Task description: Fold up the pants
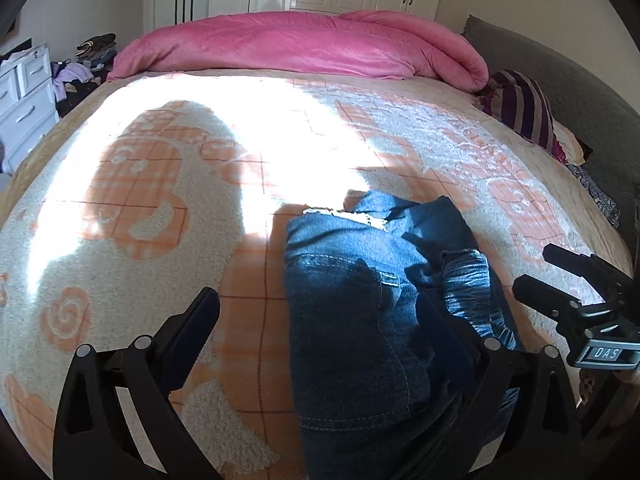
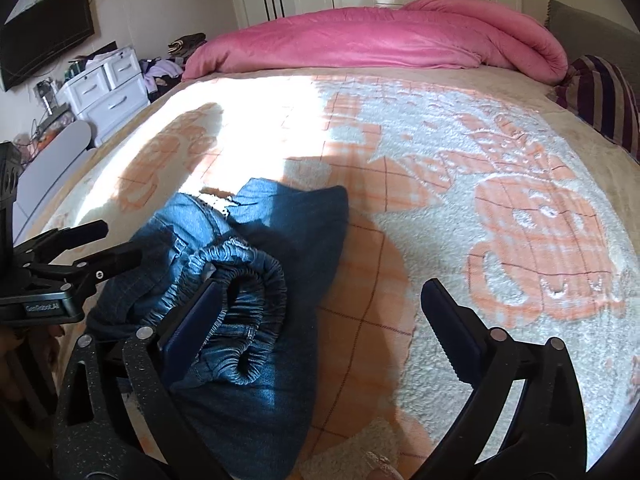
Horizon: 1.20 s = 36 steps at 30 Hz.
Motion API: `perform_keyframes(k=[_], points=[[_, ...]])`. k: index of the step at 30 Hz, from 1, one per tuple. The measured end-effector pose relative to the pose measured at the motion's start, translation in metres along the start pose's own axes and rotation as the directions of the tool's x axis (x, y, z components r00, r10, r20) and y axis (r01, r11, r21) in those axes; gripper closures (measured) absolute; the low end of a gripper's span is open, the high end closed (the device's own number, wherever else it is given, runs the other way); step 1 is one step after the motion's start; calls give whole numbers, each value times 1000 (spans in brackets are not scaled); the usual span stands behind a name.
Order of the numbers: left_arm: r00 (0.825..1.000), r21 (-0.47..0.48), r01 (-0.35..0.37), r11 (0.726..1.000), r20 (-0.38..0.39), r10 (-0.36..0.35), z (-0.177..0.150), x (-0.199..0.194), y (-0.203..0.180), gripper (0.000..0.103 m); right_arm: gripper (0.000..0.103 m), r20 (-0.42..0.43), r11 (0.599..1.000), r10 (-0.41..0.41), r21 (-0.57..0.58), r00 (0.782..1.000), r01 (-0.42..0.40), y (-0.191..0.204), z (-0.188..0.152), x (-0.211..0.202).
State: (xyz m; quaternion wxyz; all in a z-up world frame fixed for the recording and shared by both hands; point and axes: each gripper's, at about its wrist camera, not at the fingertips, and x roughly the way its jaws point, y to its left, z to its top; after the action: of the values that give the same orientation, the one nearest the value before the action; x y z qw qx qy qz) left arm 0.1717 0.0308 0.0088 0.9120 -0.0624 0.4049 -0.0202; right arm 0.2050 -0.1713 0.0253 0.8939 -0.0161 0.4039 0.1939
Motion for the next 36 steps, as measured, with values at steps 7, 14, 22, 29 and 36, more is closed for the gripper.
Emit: perform_keyframes(k=[7,14,22,29,36], points=[[1000,-13,-3,1000,4,3,4,-12,1,5,9,40,1000,5,12,999,-6,1,3,-14],[1000,0,-12,1000,24,12,5,-28,-4,4,9,74,1000,13,14,997,-14,4,6,-31],[999,12,-11,1000,49,10,7,-47,-10,4,9,106,1000,18,11,994,-19,5,7,-48],[997,22,-24,999,67,22,2,-69,-15,4,9,133,1000,24,0,991,-24,9,5,-68],[994,29,-29,999,107,26,-9,-98,-21,4,9,161,1000,26,-11,987,-24,12,-4,-92]])
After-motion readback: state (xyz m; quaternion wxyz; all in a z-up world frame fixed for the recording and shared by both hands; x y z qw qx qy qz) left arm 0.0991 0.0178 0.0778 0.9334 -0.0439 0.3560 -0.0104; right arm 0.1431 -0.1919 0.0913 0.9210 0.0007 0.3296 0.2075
